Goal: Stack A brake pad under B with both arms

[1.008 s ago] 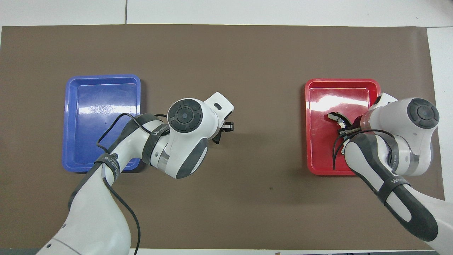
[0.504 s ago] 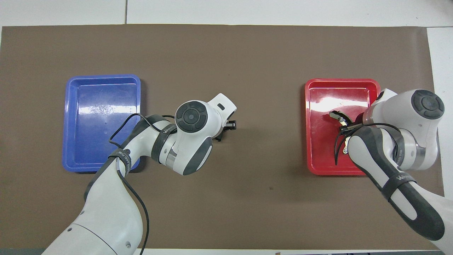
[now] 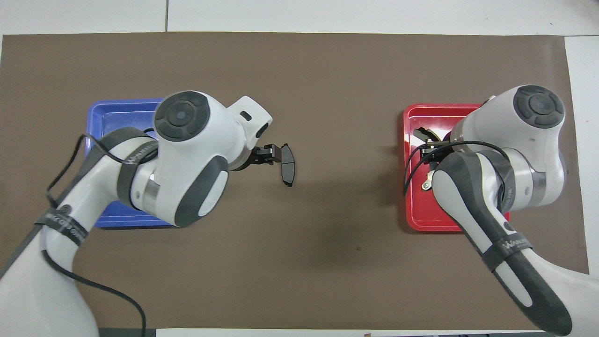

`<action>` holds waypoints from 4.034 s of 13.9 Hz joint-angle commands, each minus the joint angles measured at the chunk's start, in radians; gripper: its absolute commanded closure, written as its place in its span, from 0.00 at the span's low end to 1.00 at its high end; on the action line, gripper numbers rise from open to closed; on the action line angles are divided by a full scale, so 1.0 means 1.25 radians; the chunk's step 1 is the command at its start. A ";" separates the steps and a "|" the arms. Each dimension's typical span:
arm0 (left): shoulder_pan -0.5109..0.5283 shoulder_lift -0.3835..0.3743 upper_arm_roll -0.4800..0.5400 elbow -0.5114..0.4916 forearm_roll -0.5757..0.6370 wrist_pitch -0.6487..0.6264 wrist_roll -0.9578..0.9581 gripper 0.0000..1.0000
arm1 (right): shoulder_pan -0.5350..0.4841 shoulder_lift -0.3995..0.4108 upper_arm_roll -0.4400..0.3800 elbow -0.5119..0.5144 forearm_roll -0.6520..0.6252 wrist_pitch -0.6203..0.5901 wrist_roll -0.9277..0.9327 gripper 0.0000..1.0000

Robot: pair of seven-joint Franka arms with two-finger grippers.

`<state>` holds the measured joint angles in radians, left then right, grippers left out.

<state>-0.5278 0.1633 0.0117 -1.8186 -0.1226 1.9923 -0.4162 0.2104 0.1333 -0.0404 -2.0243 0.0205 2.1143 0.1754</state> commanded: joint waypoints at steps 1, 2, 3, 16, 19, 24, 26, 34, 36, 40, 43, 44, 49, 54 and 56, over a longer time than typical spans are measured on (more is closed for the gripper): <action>0.106 -0.035 -0.002 -0.001 -0.006 -0.084 0.156 0.00 | 0.061 0.018 0.002 0.034 0.012 0.028 0.080 1.00; 0.149 -0.043 -0.002 0.001 -0.006 -0.111 0.215 0.00 | 0.083 0.034 0.003 0.058 0.012 0.024 0.119 1.00; 0.183 -0.054 -0.001 0.001 -0.005 -0.131 0.275 0.00 | 0.110 0.054 0.003 0.095 0.012 0.016 0.156 1.00; 0.303 -0.172 0.023 0.095 0.090 -0.362 0.413 0.00 | 0.278 0.337 0.040 0.391 0.030 0.007 0.219 1.00; 0.306 -0.137 0.025 0.166 0.092 -0.386 0.412 0.01 | 0.291 0.340 0.041 0.387 0.031 0.008 0.198 1.00; 0.318 -0.105 0.030 0.197 0.092 -0.407 0.414 0.01 | 0.309 0.357 0.040 0.385 0.032 0.045 0.198 1.00; 0.347 -0.111 0.030 0.186 0.091 -0.426 0.414 0.00 | 0.309 0.361 0.040 0.384 0.031 0.052 0.198 1.00; 0.344 -0.126 0.030 0.155 0.090 -0.415 0.409 0.00 | 0.313 0.367 0.040 0.363 0.030 0.065 0.198 1.00; 0.350 -0.126 0.030 0.155 0.090 -0.416 0.410 0.00 | 0.313 0.367 0.040 0.352 0.030 0.083 0.202 0.97; 0.356 -0.126 0.030 0.155 0.090 -0.412 0.412 0.00 | 0.310 0.368 0.040 0.348 0.031 0.084 0.204 0.92; 0.354 -0.126 0.030 0.155 0.090 -0.396 0.413 0.00 | 0.314 0.363 0.040 0.322 0.030 0.106 0.206 0.03; 0.356 -0.126 0.030 0.155 0.090 -0.395 0.413 0.00 | 0.314 0.363 0.040 0.321 0.030 0.105 0.207 0.00; 0.410 -0.125 -0.010 0.155 0.090 -0.389 0.415 0.00 | 0.316 0.339 0.031 0.335 0.028 0.042 0.208 0.00; 0.415 -0.126 -0.014 0.154 0.090 -0.395 0.415 0.00 | 0.247 0.198 -0.033 0.333 -0.026 -0.053 0.218 0.00; 0.410 -0.126 -0.014 0.154 0.090 -0.389 0.416 0.00 | 0.188 0.139 -0.036 0.332 -0.047 -0.091 0.217 0.00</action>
<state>-0.0308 0.0167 0.0117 -1.6153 -0.0239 1.4929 0.0919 0.5089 0.3822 -0.0929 -1.5829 -0.0126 2.0371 0.4438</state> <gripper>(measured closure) 0.000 0.000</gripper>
